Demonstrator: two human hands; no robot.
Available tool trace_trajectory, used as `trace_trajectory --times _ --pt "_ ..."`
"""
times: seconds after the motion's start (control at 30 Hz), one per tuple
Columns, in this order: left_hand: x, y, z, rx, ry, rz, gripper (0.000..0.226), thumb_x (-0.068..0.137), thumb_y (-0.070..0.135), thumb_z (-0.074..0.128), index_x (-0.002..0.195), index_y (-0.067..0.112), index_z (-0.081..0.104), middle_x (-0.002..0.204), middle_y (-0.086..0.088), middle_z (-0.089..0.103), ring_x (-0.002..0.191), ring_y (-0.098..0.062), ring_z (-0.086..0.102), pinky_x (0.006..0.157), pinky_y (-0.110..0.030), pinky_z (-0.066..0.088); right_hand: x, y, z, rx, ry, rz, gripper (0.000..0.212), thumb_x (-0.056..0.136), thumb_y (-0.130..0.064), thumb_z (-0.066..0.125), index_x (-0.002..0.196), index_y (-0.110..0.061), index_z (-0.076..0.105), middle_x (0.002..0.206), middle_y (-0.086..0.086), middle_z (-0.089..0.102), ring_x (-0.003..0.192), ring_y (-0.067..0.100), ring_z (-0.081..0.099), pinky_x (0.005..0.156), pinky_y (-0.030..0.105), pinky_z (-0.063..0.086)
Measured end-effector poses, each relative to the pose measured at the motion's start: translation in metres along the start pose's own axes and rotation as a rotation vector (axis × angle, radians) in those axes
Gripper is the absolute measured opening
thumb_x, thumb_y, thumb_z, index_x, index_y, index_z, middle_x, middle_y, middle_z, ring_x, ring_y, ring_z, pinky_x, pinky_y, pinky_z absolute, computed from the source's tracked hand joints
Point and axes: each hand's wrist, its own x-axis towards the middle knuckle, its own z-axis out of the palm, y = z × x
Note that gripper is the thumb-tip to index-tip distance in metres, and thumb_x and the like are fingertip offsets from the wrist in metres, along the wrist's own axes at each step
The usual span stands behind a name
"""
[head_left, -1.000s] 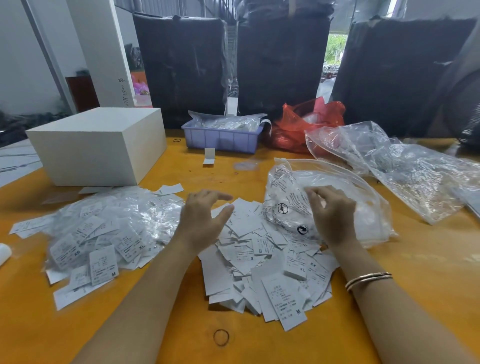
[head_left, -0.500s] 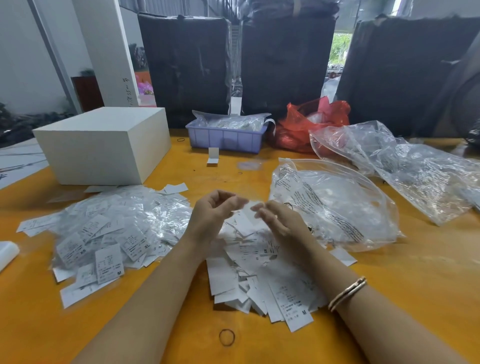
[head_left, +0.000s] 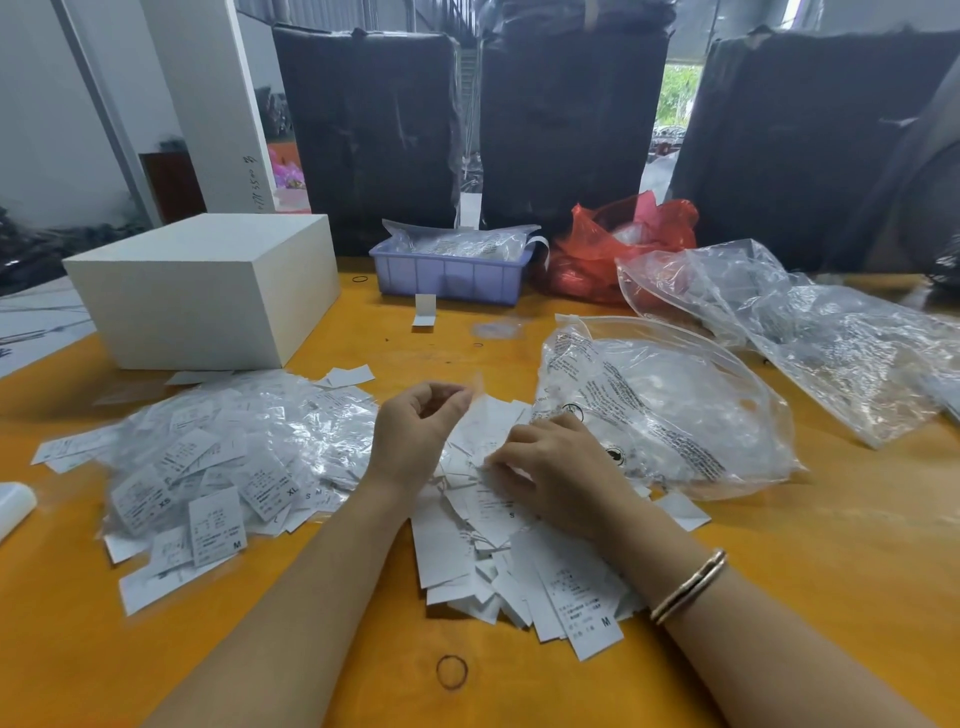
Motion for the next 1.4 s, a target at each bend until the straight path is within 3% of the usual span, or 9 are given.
trace_trajectory --times 0.13,0.23,0.33,0.47,0.57,0.77,1.0,1.2,1.4 --pt "-0.001 -0.001 0.001 0.074 -0.027 0.053 0.008 0.082 0.019 0.071 0.077 0.022 0.066 0.075 0.006 0.066 0.066 0.005 0.058 0.063 -0.008 0.046 0.001 -0.001 0.001 0.192 0.209 0.066 0.009 0.086 -0.01 0.059 0.087 -0.01 0.068 0.086 0.002 0.069 0.079 0.022 0.063 0.076 0.041 0.046" --pt "-0.003 -0.001 0.0 0.249 -0.03 0.19 0.011 0.082 0.021 0.072 0.077 0.022 0.063 0.074 0.011 0.063 0.068 0.005 0.058 0.064 -0.009 0.045 0.002 0.006 -0.001 0.558 0.401 0.208 0.009 0.08 0.0 0.06 0.082 -0.007 0.066 0.087 0.005 0.058 0.084 0.017 0.056 0.08 0.03 0.047" --pt "-0.005 -0.001 -0.001 0.43 -0.021 0.384 0.01 0.08 0.017 0.074 0.081 0.017 0.064 0.073 0.015 0.06 0.07 0.004 0.057 0.066 -0.006 0.043 0.001 0.014 -0.006 0.896 0.433 0.364 0.018 0.085 0.0 0.059 0.083 -0.016 0.066 0.082 -0.001 0.057 0.077 0.006 0.053 0.074 0.017 0.044" --pt "-0.006 -0.001 0.0 0.558 -0.021 0.489 0.012 0.079 0.016 0.075 0.084 0.01 0.066 0.075 0.006 0.062 0.071 -0.009 0.059 0.067 -0.012 0.045 -0.003 0.02 -0.007 1.3 0.492 0.439 0.019 0.089 0.005 0.052 0.087 -0.009 0.065 0.068 0.001 0.065 0.066 0.013 0.059 0.065 0.021 0.049" --pt "-0.008 -0.001 0.0 0.583 -0.044 0.505 0.013 0.079 0.018 0.075 0.086 0.009 0.067 0.075 0.002 0.064 0.074 -0.013 0.059 0.067 -0.022 0.049 -0.002 0.02 -0.008 1.413 0.507 0.449 0.016 0.088 -0.005 0.055 0.083 -0.015 0.067 0.072 0.006 0.068 0.07 0.019 0.061 0.067 0.027 0.048" --pt "-0.01 0.001 0.001 0.601 -0.06 0.527 0.014 0.08 0.018 0.074 0.088 0.009 0.067 0.076 0.001 0.065 0.076 -0.015 0.059 0.069 -0.031 0.051 -0.001 0.019 -0.008 1.479 0.46 0.399 0.014 0.086 -0.014 0.05 0.087 -0.008 0.063 0.088 0.012 0.072 0.086 0.025 0.068 0.073 0.03 0.053" --pt "-0.011 0.003 0.002 0.612 -0.07 0.538 0.016 0.079 0.017 0.075 0.089 0.008 0.068 0.076 -0.001 0.067 0.076 -0.017 0.059 0.068 -0.033 0.052 -0.001 0.021 -0.005 1.539 0.457 0.419 0.018 0.084 -0.017 0.053 0.084 -0.02 0.071 0.089 0.012 0.073 0.084 0.024 0.068 0.072 0.028 0.052" --pt "-0.012 0.005 0.002 0.623 -0.066 0.546 0.015 0.078 0.016 0.076 0.088 0.008 0.068 0.075 -0.001 0.066 0.075 -0.016 0.059 0.066 -0.027 0.049 -0.001 0.025 -0.004 1.653 0.401 0.462 0.013 0.083 -0.013 0.053 0.084 -0.009 0.065 0.083 0.013 0.073 0.074 0.021 0.068 0.07 0.025 0.053" --pt "-0.012 0.006 0.001 0.621 -0.087 0.555 0.017 0.077 0.016 0.076 0.089 0.007 0.068 0.077 -0.002 0.067 0.076 -0.017 0.059 0.067 -0.029 0.051 -0.001 0.027 -0.002 1.672 0.416 0.459 0.014 0.087 -0.011 0.052 0.085 -0.011 0.066 0.084 0.012 0.073 0.073 0.02 0.069 0.07 0.024 0.053"
